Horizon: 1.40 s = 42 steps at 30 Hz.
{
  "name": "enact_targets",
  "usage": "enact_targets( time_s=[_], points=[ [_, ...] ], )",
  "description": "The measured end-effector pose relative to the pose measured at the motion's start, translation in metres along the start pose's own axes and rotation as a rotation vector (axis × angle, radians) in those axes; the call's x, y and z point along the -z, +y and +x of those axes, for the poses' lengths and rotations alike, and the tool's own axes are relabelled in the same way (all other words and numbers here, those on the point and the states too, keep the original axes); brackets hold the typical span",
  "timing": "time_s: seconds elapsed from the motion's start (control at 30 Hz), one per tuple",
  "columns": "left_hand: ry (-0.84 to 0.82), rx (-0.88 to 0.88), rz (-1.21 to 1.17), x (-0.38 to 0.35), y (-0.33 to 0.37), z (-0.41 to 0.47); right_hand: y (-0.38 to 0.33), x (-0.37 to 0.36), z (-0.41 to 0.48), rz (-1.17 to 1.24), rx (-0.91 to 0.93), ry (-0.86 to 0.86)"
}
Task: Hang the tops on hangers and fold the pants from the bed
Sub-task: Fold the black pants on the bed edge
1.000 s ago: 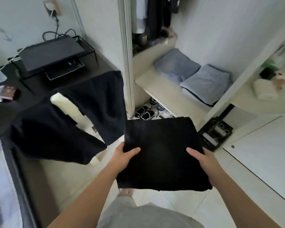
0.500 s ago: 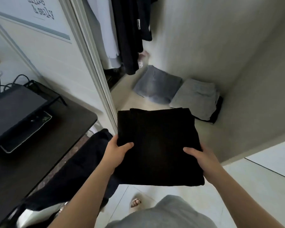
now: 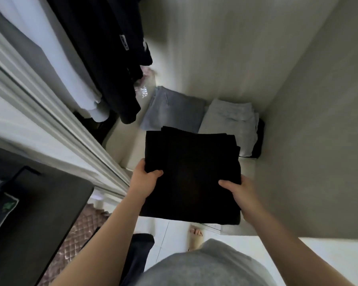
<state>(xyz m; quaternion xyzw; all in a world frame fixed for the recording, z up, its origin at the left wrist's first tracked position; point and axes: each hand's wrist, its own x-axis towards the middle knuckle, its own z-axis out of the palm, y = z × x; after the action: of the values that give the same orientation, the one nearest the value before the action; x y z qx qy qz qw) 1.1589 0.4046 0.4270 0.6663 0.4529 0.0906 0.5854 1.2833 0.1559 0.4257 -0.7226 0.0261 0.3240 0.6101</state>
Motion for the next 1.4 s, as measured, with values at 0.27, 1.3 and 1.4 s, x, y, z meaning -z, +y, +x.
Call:
enact_targets(
  time_s=[0.27, 1.3, 1.4],
  points=[
    [-0.021, 0.018, 0.207, -0.057, 0.029, 0.074, -0.001, -0.002, 0.058, 0.111, -0.031, 0.144],
    [0.241, -0.213, 0.564, -0.082, 0.044, 0.458, -0.058, -0.15, 0.435, -0.041, -0.035, 0.065],
    [0.306, -0.272, 0.692, -0.091, 0.034, 0.452, -0.055, -0.152, 0.44, -0.221, -0.035, 0.116]
  ],
)
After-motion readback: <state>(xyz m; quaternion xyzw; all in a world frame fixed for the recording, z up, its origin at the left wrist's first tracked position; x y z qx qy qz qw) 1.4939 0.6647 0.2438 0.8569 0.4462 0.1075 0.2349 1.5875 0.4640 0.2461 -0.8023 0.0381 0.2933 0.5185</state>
